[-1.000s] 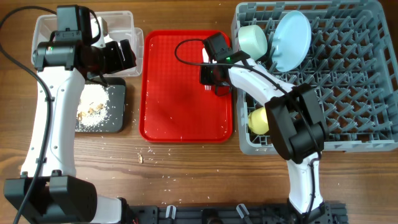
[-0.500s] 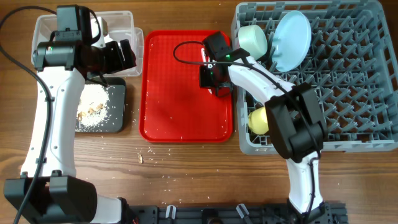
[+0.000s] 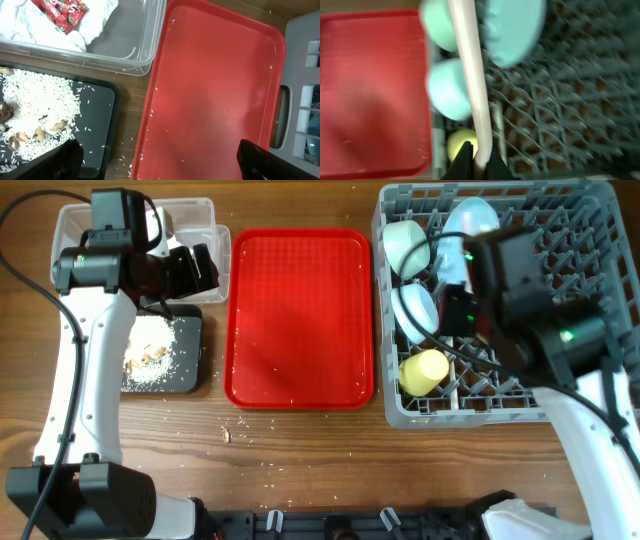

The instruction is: Sort waste into correct bins and load items into the dishwasher rack

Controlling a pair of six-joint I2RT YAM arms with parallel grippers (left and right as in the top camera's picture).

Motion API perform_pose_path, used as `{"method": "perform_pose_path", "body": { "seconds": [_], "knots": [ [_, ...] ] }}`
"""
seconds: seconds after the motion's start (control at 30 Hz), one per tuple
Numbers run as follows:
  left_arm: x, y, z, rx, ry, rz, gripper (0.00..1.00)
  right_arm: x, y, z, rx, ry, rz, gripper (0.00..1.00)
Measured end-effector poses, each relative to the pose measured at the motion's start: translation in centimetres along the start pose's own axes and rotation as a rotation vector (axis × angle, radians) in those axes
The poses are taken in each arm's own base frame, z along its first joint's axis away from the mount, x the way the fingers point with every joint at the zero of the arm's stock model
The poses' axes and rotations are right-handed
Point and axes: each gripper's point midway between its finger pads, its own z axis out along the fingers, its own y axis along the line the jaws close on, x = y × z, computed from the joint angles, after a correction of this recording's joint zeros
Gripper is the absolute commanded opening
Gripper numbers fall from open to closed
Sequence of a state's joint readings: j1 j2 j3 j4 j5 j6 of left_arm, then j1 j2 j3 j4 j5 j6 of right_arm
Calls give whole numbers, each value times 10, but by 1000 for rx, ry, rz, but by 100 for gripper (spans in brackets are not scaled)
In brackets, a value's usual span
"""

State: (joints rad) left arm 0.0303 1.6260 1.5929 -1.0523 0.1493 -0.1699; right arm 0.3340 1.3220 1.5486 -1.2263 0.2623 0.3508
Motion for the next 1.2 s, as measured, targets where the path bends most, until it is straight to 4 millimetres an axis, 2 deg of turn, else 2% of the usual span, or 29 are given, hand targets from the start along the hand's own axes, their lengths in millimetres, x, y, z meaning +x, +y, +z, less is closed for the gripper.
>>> {"method": "perform_pose_path", "body": {
  "seconds": [0.03,0.07,0.1,0.2,0.27,0.3,0.33,0.37,0.43,0.63,0.67,0.7,0.73,0.77,0.8,0.87,0.93,0.97,1.07,1.13,1.2],
  "knots": [
    [0,0,0,0,0,0,100,9,-12,10,29,8,25,4],
    [0,0,0,0,0,0,100,26,-25,29,68,51,43,4],
    [0,0,0,0,0,0,100,33,-31,44,83,65,58,4],
    [0,0,0,1,1,0,100,63,-37,92,79,122,97,4],
    [0,0,0,0,0,0,100,91,-45,119,74,189,131,6],
    [0,0,0,0,0,0,100,101,-49,126,73,219,151,21],
    [0,0,0,0,0,0,100,106,-54,130,73,237,167,45],
    [0,0,0,0,0,0,100,109,-57,132,68,248,180,61],
    [0,0,0,0,0,0,100,106,-58,134,46,242,175,66],
    [0,0,0,0,0,0,100,106,-35,131,-92,264,139,66],
    [0,0,0,0,0,0,100,105,-33,124,-108,281,134,66],
    [0,0,0,0,0,0,100,95,-30,112,-129,260,125,67],
    [0,0,0,0,0,0,100,79,-29,93,-148,215,115,68],
    [0,0,0,0,0,0,100,58,-28,68,-169,142,104,73],
    [0,0,0,0,0,0,100,39,-28,39,-188,60,98,100],
    [0,0,0,0,0,0,100,16,-29,-8,-214,-76,90,100],
    [0,0,0,0,0,0,100,0,-41,-68,-198,-271,82,100],
    [0,0,0,0,0,0,100,4,-51,-86,-163,-324,83,99],
    [0,0,0,0,0,0,100,19,-70,-118,-98,-414,97,100],
    [0,0,0,0,0,0,100,26,-76,-131,-82,-453,104,100],
    [0,0,0,0,0,0,100,39,-79,-134,-71,-435,105,100]
  ]
}}
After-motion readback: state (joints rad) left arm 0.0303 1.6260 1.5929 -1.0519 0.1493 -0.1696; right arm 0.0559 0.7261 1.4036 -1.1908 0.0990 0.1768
